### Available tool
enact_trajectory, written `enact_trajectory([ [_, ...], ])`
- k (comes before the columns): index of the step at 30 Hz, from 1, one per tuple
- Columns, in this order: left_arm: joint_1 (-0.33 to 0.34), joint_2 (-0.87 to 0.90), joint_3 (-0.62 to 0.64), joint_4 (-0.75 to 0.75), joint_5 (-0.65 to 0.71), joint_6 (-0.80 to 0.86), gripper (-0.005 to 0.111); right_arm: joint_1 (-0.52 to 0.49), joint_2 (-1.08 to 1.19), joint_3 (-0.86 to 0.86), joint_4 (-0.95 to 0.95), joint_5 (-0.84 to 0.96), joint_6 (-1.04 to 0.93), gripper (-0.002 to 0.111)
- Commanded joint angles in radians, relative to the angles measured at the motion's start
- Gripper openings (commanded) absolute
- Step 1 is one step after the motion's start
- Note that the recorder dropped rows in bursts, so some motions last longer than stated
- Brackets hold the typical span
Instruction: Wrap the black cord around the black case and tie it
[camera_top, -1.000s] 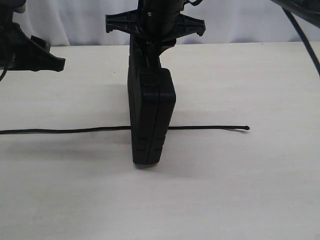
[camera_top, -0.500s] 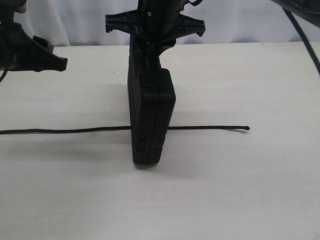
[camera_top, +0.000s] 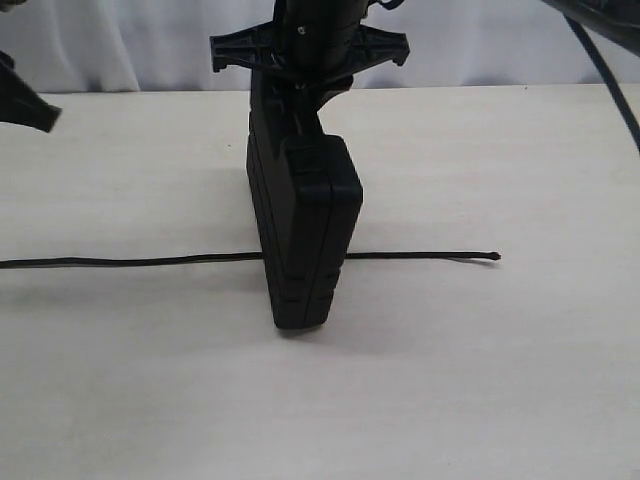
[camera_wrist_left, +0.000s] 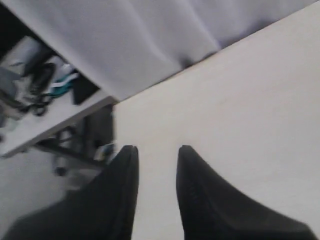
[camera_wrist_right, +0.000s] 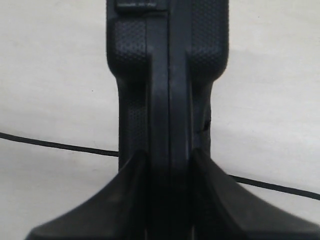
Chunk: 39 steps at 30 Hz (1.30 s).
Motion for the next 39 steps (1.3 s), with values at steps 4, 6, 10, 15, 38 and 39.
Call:
enact_trajectory([
  [4,0.24,0.025,-0.055,-0.065,-0.124,0.053,0.027,-0.003,-0.017,-0.005,-0.041,-0.008,-0.034,0.004],
  [6,0.269,0.044,-0.065,-0.065,-0.135,0.053,0.027,-0.003,-0.017,-0.005,-0.039,-0.008,-0.043,0.004],
  [10,0.281,0.083,-0.105,-0.065,0.015,0.049,0.027,-0.003,-0.017,-0.005,-0.039,-0.008,-0.056,0.004],
  [15,0.375,0.09,-0.108,-0.065,0.62,-0.24,0.026,-0.003,-0.017,-0.005,-0.039,-0.008,-0.08,0.004],
  [38,0.356,0.47,-0.381,1.918,1.538,-1.017,0.057,-0.003,-0.017,-0.005,-0.039,-0.008,-0.141,0.004],
  [39,0.356,0.471,-0.359,1.92,1.473,-1.014,0.058,-0.003,-0.017,-0.005,-0.039,-0.008,-0.145,0.004],
])
